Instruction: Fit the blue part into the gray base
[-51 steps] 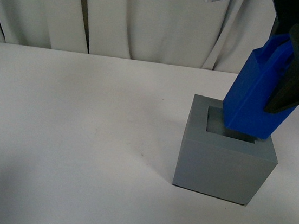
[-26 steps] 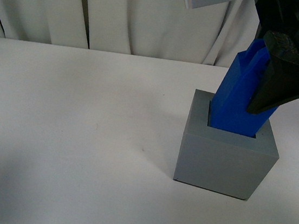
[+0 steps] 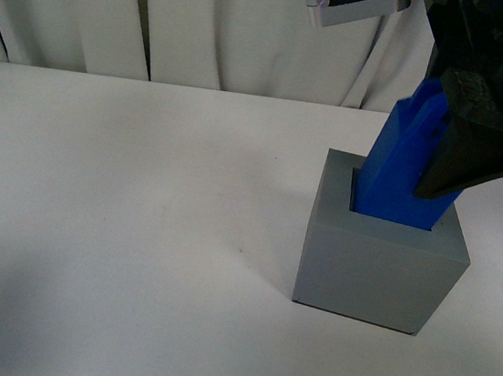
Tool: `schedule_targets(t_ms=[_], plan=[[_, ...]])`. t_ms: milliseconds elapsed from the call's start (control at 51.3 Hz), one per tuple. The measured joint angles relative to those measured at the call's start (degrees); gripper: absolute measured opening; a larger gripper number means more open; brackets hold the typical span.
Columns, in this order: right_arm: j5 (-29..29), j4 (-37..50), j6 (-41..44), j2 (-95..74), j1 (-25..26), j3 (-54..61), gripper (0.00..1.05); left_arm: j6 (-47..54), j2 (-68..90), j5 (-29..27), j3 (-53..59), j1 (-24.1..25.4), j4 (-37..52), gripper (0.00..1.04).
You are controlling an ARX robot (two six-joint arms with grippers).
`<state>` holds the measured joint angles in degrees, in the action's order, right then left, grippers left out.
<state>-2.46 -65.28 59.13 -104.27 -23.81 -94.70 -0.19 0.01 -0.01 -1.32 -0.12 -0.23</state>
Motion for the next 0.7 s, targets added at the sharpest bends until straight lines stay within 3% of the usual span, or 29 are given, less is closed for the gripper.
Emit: schedule_targets(t_ms=[195, 429, 702], plan=[[-3.28, -0.28, -1.14, 0.02, 0.44, -1.25, 0.99, 0.00, 0.00, 0.00, 0.00, 0.00, 0.00, 0.99], [-8.85, 1.53, -2.38, 2.10, 2.51, -2.14, 0.97, 0.00, 0.00, 0.00, 0.00, 0.00, 0.00, 0.99], [-18.38, 11.87, -8.37, 12.41, 9.40, 5.77, 0.97, 0.00, 0.00, 0.00, 0.00, 0.00, 0.00, 0.99]])
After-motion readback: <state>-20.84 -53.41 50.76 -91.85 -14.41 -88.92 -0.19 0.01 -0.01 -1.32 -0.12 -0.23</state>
